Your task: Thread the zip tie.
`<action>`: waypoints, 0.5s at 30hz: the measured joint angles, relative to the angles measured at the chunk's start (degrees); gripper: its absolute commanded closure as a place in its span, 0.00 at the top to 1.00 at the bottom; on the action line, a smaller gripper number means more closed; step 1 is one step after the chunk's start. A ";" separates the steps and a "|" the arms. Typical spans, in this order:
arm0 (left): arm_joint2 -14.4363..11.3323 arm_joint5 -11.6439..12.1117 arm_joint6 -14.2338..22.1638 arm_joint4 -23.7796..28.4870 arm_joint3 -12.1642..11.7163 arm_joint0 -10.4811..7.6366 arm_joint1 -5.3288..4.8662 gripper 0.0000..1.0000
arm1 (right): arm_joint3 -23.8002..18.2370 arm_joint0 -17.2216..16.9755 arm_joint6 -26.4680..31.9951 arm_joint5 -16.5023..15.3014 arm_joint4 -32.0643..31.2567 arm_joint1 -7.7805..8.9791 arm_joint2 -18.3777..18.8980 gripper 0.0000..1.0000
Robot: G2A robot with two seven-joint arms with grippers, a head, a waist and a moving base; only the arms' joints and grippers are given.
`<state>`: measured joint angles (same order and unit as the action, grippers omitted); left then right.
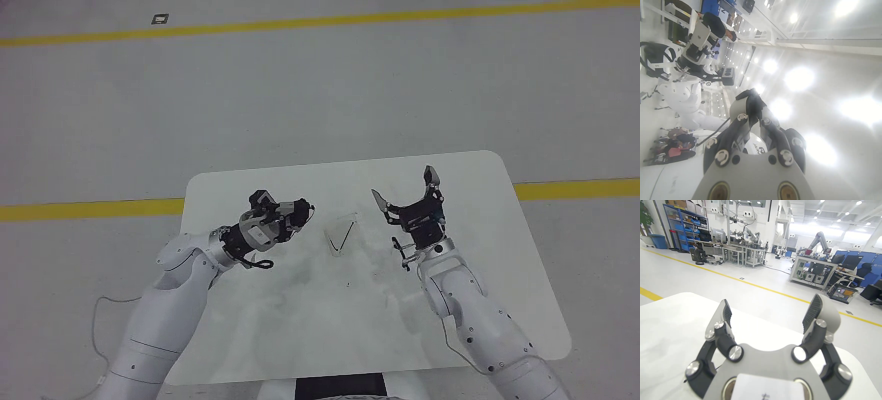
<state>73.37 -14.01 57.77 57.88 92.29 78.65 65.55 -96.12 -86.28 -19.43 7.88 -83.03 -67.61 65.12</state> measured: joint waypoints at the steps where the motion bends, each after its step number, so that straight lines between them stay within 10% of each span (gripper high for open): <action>1: 0.00 0.00 0.00 0.00 -0.02 -0.01 0.00 0.00 | 0.00 0.01 0.00 0.00 0.00 0.00 0.00 1.00; 15: 0.11 -0.03 -2.12 -0.62 3.21 0.21 -0.22 0.00 | 0.00 0.01 0.00 0.01 -0.01 0.00 -0.01 1.00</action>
<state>73.47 -14.03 55.65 57.26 95.49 78.87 65.33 -96.12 -86.27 -19.43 7.89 -83.03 -67.61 65.11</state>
